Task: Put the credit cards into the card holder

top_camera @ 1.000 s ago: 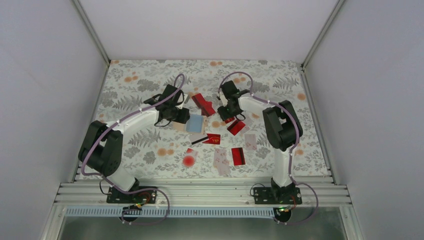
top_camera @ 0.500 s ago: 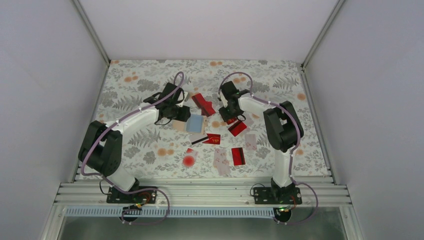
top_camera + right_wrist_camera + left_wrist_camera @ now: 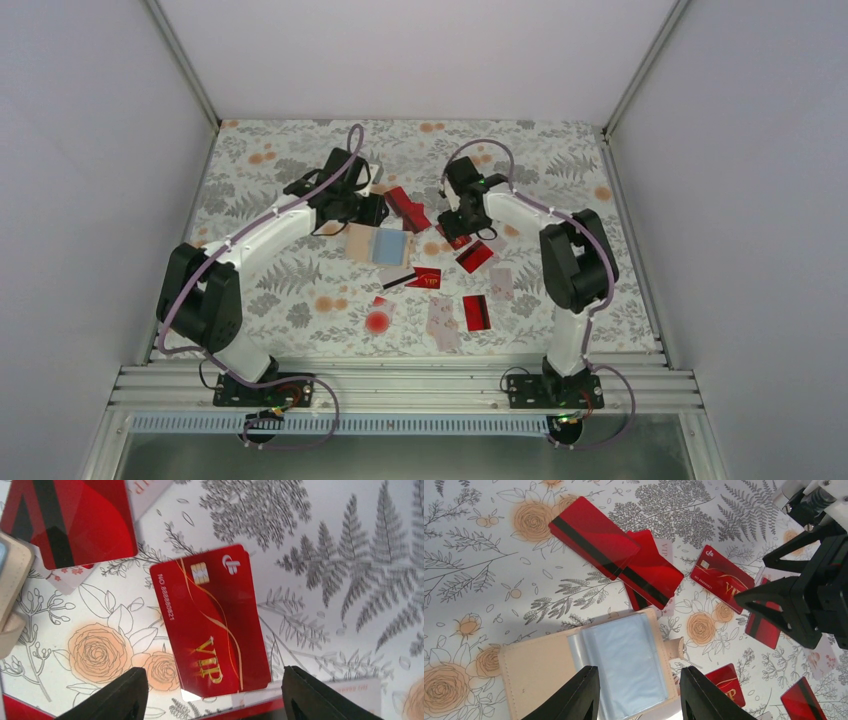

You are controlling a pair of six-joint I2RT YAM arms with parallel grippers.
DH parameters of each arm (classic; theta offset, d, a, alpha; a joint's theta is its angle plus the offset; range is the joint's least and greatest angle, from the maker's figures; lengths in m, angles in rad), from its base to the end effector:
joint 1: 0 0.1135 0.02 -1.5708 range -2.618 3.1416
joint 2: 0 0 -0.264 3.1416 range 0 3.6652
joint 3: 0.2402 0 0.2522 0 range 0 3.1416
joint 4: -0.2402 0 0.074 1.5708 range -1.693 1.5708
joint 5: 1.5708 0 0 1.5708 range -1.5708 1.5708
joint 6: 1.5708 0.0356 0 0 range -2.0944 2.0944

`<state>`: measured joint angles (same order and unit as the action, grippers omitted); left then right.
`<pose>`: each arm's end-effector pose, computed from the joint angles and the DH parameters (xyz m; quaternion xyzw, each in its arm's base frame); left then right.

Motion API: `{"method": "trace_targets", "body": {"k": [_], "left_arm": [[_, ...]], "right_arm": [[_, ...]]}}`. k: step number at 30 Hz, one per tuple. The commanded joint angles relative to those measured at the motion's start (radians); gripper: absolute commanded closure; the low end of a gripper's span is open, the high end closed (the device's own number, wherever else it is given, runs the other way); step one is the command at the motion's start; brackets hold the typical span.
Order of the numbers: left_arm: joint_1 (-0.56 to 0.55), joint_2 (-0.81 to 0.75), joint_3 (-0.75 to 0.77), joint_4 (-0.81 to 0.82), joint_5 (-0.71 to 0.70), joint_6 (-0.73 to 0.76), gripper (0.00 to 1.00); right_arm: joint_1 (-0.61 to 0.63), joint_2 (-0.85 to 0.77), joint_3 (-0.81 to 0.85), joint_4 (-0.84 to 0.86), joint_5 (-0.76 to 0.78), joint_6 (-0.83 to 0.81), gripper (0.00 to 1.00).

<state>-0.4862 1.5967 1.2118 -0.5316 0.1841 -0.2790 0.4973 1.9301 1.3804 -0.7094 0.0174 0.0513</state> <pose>0.3000 -0.1659 0.2546 0.1269 0.9348 -0.2002 0.2644 0.3401 0.1839 0.1795 -0.2171 0.9637 0.0338 0.1517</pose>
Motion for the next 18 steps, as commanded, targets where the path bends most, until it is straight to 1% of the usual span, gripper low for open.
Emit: {"method": "trace_targets", "body": {"k": [1, 4, 7, 8, 11, 14, 18], "left_arm": [[0.0, -0.019, 0.034, -0.02, 0.02, -0.013, 0.58], [0.0, -0.025, 0.027, -0.013, 0.02, -0.013, 0.58], [0.0, -0.024, 0.015, 0.001, 0.026, -0.02, 0.58], [0.0, -0.024, 0.012, 0.005, 0.028, -0.021, 0.58], [0.0, -0.022, 0.004, 0.014, 0.035, -0.02, 0.58], [0.001, -0.023, 0.003, 0.016, 0.037, -0.011, 0.58], [0.0, -0.026, -0.013, 0.027, 0.037, -0.005, 0.58]], "right_arm": [[-0.001, -0.044, 0.006, -0.109, 0.034, 0.1, 0.28], [-0.001, -0.079, -0.01, -0.153, 0.012, 0.259, 0.2], [0.0, -0.177, -0.076, -0.127, 0.006, 0.456, 0.08], [-0.001, -0.195, -0.089, -0.123, 0.015, 0.512, 0.02], [-0.002, -0.196, -0.078, -0.135, 0.016, 0.618, 0.01], [-0.004, -0.128, -0.037, -0.214, 0.038, 0.732, 0.01], [-0.004, -0.035, -0.004, -0.322, 0.03, 0.849, 0.01]]}}
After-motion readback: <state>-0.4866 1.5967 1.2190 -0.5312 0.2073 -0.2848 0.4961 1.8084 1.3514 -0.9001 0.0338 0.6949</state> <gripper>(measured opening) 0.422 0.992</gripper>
